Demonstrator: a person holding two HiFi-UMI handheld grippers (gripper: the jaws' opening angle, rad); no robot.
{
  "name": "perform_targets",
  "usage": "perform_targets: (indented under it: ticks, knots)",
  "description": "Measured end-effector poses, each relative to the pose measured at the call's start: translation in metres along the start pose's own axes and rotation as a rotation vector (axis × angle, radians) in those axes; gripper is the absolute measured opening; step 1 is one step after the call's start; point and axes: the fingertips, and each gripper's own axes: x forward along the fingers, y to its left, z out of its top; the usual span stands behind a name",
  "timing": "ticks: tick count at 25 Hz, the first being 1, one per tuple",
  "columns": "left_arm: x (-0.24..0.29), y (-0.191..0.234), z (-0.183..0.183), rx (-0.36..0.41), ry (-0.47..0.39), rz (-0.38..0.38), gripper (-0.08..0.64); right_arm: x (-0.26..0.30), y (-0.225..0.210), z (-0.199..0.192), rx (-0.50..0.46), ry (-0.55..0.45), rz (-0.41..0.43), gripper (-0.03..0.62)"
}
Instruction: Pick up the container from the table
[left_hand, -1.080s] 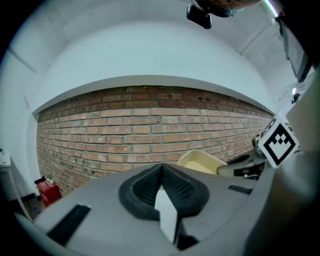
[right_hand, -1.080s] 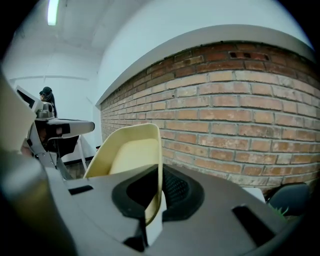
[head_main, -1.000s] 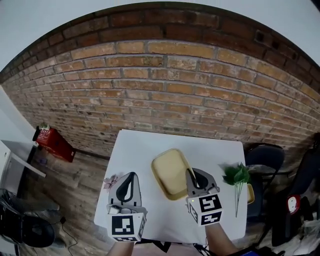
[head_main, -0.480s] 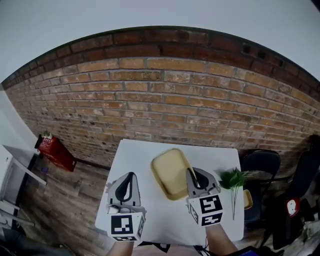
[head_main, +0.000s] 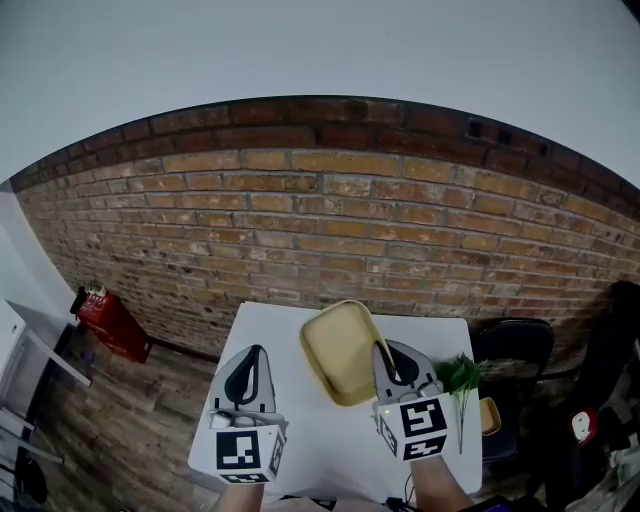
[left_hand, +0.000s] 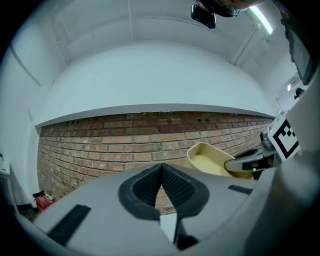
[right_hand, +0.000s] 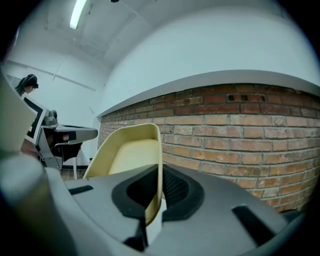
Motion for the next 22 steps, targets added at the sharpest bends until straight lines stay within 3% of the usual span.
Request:
perform_targets:
  ticks: [22]
  knots:
    - [0.007,-0.006,0.056,0.035,-0.126,0.003,0.009,-0.027,-0.014,0.072,-0.068,-0.184,-0.047,0.005]
